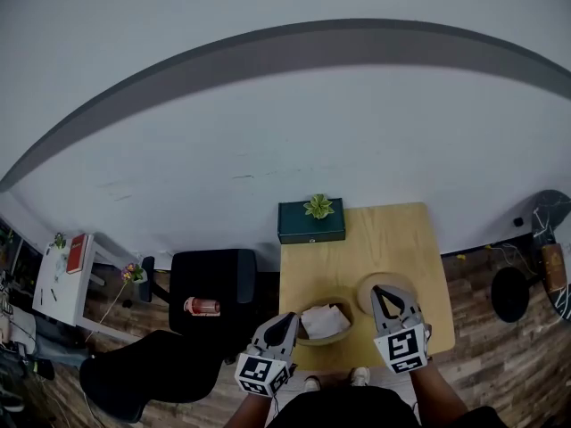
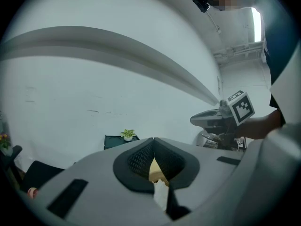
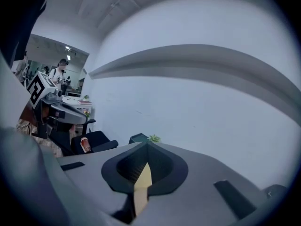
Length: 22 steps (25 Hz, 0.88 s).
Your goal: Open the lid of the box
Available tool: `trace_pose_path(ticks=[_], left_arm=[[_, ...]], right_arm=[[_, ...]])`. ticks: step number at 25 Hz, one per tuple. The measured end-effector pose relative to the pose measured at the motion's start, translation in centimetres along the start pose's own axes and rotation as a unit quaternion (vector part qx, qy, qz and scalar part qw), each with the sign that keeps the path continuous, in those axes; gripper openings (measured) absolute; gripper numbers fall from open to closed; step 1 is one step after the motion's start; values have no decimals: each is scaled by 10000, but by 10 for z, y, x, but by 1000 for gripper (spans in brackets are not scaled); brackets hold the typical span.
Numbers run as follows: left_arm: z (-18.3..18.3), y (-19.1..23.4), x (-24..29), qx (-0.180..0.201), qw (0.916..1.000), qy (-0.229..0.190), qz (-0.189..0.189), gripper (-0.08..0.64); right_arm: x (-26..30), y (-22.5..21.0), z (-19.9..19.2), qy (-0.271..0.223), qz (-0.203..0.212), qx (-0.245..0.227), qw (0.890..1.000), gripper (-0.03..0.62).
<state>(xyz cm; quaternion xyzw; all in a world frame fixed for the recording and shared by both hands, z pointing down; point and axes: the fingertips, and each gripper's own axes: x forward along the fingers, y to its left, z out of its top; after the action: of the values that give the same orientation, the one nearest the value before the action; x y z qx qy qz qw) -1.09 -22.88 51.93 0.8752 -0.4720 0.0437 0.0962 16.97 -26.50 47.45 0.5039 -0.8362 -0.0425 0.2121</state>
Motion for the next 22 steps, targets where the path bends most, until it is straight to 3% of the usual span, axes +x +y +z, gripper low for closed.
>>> trace_pose_path(ticks=[8, 14, 22], left_arm=[[5, 1, -6, 56, 10000, -35, 28, 18], [3, 1, -9, 60, 10000, -7, 47, 18], [0, -1, -10, 96, 9999, 40, 24, 18]], right_arm=[[-11, -2, 9, -213, -224, 336, 9990, 18], [-12, -3, 16, -310, -296, 93, 9990, 18], [-14, -2, 33, -526, -232, 150, 9982, 18]])
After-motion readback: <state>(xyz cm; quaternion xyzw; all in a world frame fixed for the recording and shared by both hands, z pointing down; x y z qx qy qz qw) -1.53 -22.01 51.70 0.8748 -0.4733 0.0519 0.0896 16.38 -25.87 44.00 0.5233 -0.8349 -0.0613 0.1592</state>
